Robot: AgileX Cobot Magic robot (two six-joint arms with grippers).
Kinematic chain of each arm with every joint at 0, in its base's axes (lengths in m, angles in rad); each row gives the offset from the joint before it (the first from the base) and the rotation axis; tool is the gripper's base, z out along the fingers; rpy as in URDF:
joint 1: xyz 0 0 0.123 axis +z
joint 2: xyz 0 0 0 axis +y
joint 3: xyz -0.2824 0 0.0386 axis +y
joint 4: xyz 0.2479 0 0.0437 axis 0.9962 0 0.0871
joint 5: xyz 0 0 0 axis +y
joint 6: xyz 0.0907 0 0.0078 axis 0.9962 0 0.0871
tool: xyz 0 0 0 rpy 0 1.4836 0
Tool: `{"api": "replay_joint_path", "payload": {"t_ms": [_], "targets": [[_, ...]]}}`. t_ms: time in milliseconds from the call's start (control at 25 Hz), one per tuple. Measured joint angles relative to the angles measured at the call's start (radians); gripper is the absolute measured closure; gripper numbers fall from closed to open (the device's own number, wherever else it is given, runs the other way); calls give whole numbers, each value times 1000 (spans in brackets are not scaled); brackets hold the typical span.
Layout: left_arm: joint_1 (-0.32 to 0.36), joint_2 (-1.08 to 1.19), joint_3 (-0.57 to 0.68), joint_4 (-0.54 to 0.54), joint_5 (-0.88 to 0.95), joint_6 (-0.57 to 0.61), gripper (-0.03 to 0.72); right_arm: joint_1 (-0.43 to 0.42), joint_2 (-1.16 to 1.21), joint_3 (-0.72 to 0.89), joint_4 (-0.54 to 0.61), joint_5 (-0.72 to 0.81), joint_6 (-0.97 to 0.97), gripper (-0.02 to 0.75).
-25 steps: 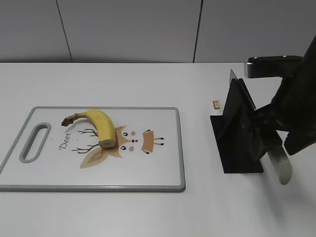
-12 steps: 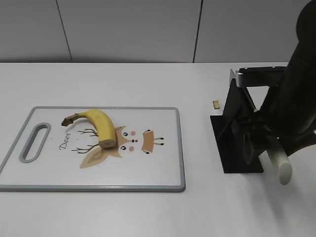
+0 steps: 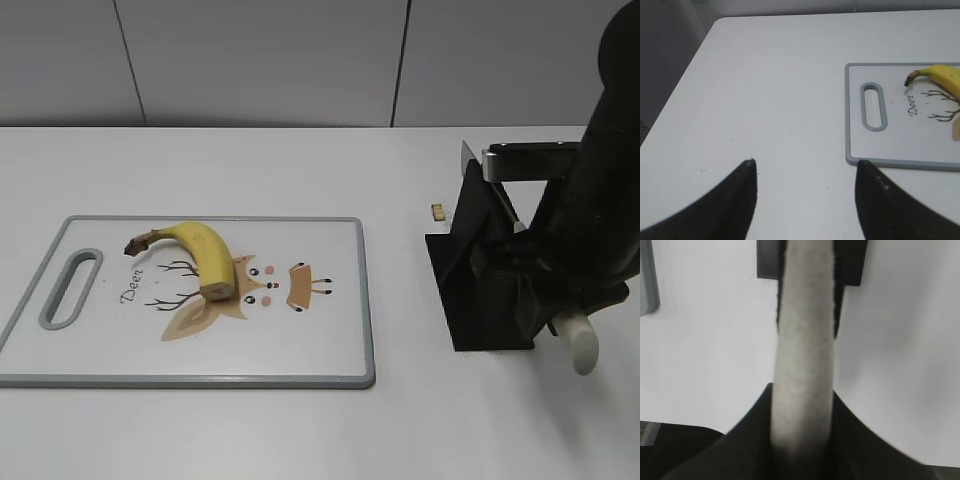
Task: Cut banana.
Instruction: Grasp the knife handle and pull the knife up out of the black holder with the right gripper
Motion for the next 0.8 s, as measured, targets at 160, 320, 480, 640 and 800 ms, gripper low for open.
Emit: {"api": "replay_joint_path", "payload": {"t_ms": [160,320,480,640,800], "targets": [[0,0,0,-1,0,0,99,0,0,0,0,1,2,560],[0,0,0,-1,0,0,99,0,0,-5,0,6,2,561],[0,0,0,-1,0,0,99,0,-9,-21,-2,23,4,561],[0,0,0,-1,0,0,99,0,-33,-41,-6,37,7,561],[0,0,0,-1,0,0,99,0,-61,-43,-8,39,9,561]]}}
